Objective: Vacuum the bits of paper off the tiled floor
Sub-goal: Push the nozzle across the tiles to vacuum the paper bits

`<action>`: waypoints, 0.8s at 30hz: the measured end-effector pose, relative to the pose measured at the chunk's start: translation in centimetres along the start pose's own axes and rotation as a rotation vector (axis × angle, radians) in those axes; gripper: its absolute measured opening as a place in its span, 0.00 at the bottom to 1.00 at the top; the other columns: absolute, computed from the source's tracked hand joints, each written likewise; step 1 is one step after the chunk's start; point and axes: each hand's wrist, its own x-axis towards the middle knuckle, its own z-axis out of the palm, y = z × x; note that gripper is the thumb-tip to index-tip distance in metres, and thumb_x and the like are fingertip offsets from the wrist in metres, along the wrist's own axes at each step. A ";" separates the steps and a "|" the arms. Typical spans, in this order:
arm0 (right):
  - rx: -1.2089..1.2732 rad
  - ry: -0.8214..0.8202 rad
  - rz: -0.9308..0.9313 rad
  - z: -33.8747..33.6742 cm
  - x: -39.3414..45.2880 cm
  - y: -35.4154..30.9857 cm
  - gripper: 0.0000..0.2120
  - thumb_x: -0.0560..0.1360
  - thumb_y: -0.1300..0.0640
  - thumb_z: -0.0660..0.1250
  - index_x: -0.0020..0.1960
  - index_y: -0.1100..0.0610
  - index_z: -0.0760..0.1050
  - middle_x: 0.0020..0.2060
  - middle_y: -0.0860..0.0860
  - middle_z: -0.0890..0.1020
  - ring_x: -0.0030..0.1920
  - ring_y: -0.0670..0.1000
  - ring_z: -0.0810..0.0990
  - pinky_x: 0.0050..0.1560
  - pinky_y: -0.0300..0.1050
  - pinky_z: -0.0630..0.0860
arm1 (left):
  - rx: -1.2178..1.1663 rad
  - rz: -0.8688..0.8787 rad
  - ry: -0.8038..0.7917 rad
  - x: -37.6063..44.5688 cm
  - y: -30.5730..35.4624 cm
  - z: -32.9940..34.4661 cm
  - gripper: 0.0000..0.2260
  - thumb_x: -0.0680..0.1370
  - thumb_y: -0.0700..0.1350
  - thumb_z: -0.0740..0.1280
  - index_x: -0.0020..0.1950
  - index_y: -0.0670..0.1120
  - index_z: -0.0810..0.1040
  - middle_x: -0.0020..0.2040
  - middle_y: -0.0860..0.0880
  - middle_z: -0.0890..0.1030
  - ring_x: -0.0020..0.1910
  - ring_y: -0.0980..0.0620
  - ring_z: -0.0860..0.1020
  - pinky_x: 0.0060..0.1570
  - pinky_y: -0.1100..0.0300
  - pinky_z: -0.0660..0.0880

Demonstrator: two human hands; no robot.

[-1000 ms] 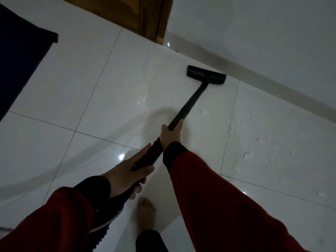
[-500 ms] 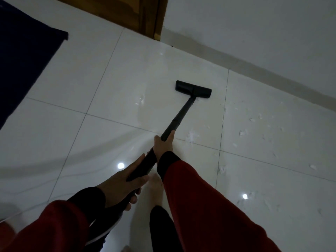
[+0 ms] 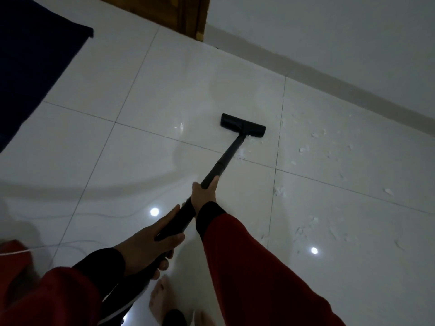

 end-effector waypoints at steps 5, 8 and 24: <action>-0.030 -0.011 -0.015 -1.6 -1.7 3.1 0.35 0.79 0.54 0.56 0.77 0.41 0.38 0.63 0.58 0.75 0.47 0.57 0.77 0.58 0.54 0.77 | 0.044 0.014 0.036 -1.6 -2.7 2.3 0.30 0.76 0.50 0.65 0.71 0.70 0.55 0.39 0.44 0.75 0.26 0.55 0.74 0.28 0.62 0.72; -0.041 -0.013 -0.029 -2.8 -2.7 4.7 0.35 0.79 0.54 0.56 0.77 0.42 0.38 0.63 0.59 0.75 0.48 0.57 0.77 0.59 0.53 0.77 | -0.006 0.010 0.047 -2.6 -4.0 4.3 0.30 0.77 0.48 0.65 0.71 0.70 0.56 0.38 0.44 0.74 0.24 0.54 0.73 0.26 0.62 0.72; -0.030 -0.075 0.030 -4.2 -6.8 12.3 0.36 0.79 0.52 0.56 0.75 0.36 0.35 0.58 0.59 0.78 0.54 0.61 0.81 0.59 0.58 0.78 | -0.048 0.015 0.086 -7.6 -10.1 9.2 0.30 0.77 0.46 0.66 0.70 0.71 0.57 0.38 0.44 0.72 0.25 0.54 0.71 0.27 0.61 0.70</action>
